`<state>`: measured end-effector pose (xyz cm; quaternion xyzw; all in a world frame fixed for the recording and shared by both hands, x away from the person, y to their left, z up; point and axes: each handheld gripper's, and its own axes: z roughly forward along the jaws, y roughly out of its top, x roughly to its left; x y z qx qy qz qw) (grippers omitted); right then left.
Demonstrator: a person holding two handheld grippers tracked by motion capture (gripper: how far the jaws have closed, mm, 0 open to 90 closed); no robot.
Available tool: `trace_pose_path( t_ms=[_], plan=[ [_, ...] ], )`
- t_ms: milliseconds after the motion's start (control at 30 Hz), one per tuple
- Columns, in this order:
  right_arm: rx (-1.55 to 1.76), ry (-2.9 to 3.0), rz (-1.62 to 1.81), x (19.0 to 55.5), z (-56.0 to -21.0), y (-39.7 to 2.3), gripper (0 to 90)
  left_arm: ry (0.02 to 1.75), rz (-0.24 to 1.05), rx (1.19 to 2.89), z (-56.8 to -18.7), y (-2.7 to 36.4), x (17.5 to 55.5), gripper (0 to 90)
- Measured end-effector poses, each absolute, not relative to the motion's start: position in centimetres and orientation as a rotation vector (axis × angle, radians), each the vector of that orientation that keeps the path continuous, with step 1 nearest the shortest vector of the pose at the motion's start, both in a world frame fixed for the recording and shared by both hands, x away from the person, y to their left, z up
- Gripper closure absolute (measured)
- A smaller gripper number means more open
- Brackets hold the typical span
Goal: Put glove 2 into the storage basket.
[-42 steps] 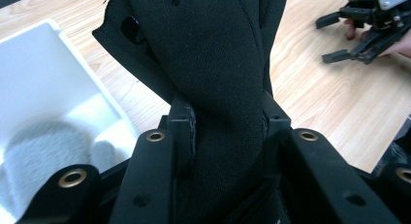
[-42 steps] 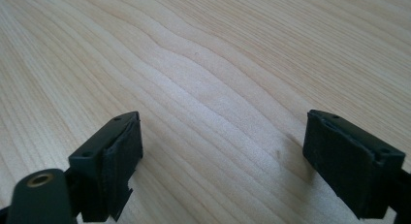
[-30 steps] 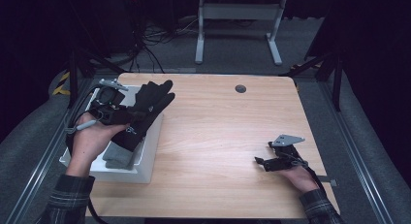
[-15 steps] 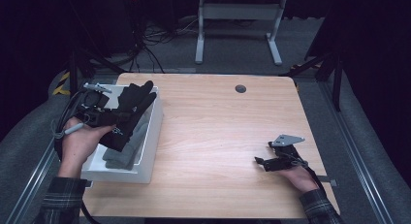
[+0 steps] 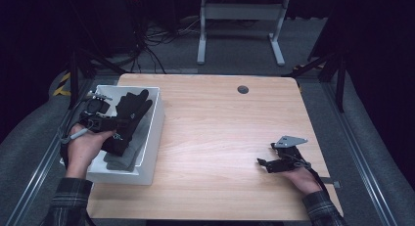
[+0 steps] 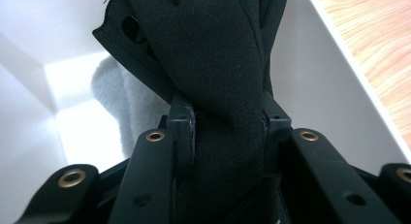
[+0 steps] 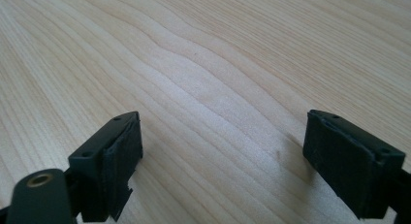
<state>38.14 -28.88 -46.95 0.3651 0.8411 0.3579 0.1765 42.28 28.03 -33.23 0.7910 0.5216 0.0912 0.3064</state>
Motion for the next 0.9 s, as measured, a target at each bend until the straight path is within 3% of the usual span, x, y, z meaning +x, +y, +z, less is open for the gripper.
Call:
trace_pose_path(
  t_ms=[900],
  plan=[
    [1.033,2.383,1.013,38.1,-46.9,-28.9,14.7,1.497,0.205,2.161,-39.1,27.6,44.7,66.0]
  ],
)
